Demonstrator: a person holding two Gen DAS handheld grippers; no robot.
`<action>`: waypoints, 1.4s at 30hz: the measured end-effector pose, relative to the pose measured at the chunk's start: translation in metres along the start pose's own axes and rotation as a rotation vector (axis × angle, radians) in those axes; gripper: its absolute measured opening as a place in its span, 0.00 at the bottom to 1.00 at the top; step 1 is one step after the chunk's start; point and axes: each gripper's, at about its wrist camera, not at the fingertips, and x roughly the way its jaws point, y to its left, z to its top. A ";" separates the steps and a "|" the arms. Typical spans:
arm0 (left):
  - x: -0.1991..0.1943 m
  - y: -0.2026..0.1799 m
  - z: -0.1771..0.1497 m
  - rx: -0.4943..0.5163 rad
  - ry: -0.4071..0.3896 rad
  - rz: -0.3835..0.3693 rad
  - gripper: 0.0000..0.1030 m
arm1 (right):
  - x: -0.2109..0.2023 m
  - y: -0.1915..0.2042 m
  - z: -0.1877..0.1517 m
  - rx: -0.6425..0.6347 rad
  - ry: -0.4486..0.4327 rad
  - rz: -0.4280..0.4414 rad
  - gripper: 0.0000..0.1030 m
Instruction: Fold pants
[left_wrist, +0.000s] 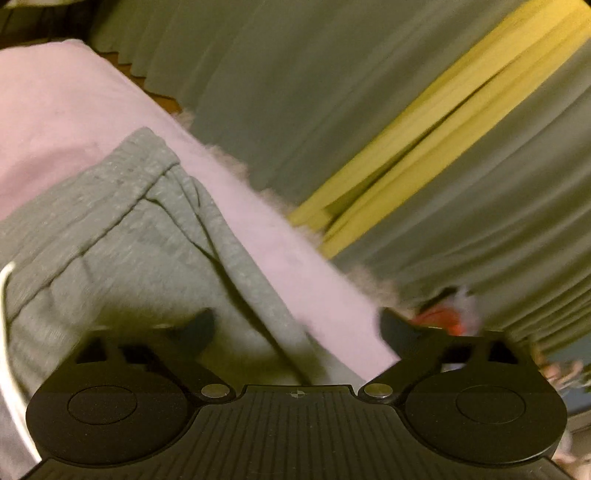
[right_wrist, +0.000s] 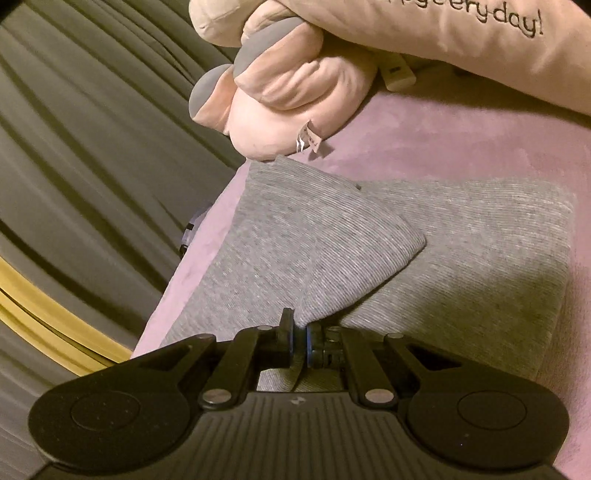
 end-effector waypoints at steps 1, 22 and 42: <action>0.012 -0.003 0.003 0.018 0.033 0.012 0.71 | -0.001 0.000 -0.001 -0.006 0.001 0.000 0.06; -0.143 -0.010 0.025 0.074 -0.174 -0.375 0.09 | -0.061 0.097 0.096 0.055 -0.131 0.444 0.05; -0.111 0.150 -0.116 -0.126 0.179 -0.123 0.56 | -0.045 -0.049 0.027 0.077 0.125 0.131 0.55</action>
